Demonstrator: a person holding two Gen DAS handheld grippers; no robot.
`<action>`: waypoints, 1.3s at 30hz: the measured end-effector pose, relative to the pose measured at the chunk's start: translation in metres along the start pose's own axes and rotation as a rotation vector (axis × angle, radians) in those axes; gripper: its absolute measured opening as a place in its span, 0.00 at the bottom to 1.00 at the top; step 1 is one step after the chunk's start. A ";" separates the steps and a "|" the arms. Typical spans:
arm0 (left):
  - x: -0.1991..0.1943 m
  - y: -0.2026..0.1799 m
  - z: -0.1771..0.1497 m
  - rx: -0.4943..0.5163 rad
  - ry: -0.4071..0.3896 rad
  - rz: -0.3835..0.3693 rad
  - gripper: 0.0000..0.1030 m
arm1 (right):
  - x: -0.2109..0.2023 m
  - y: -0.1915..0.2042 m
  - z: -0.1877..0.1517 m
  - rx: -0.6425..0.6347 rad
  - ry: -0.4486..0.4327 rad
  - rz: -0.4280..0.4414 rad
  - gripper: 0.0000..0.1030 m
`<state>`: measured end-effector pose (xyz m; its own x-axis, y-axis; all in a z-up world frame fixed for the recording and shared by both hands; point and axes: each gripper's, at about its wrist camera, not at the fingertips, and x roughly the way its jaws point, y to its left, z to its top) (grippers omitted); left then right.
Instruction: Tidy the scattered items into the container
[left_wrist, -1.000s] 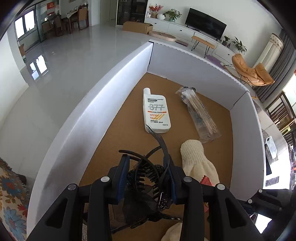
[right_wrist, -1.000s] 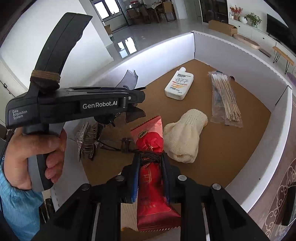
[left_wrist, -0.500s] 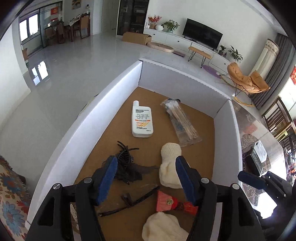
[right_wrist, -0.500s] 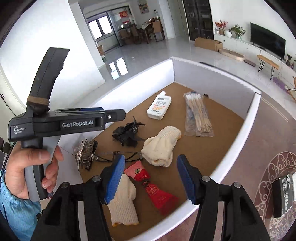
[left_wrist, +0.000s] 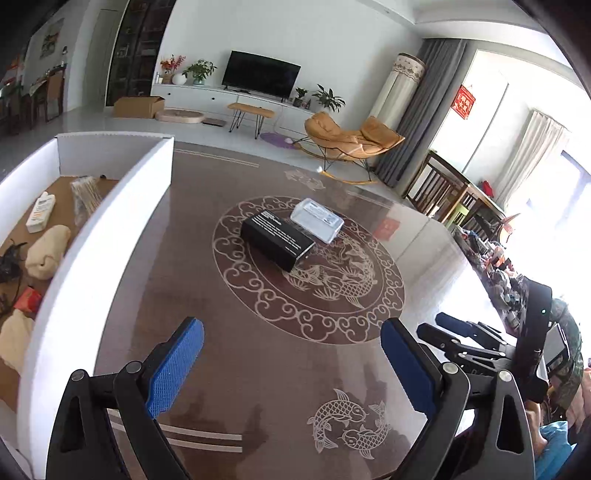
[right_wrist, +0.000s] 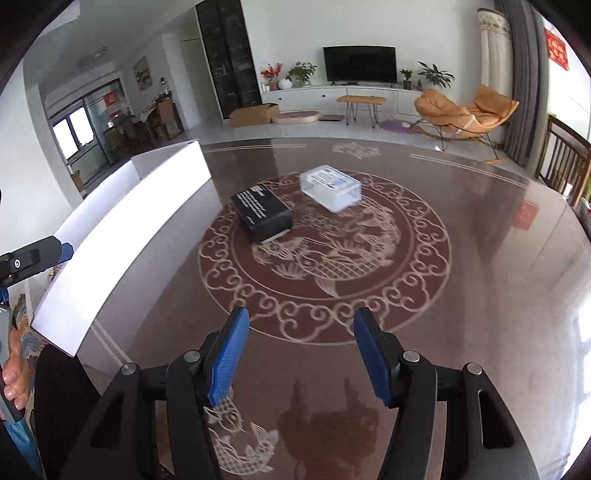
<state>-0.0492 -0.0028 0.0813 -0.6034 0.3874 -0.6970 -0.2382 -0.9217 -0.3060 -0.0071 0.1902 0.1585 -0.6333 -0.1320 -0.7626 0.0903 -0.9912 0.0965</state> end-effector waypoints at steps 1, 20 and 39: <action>0.019 -0.007 -0.008 0.015 0.030 0.023 0.95 | 0.000 -0.017 -0.008 0.027 0.012 -0.035 0.59; 0.100 0.009 -0.039 0.061 0.061 0.154 0.96 | 0.070 -0.028 -0.023 0.074 0.039 -0.191 0.69; 0.100 0.005 -0.039 0.071 0.071 0.152 1.00 | 0.079 -0.021 -0.019 0.046 0.043 -0.158 0.81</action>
<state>-0.0815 0.0320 -0.0152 -0.5821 0.2410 -0.7766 -0.2027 -0.9679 -0.1485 -0.0448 0.2007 0.0840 -0.6029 0.0249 -0.7974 -0.0437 -0.9990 0.0019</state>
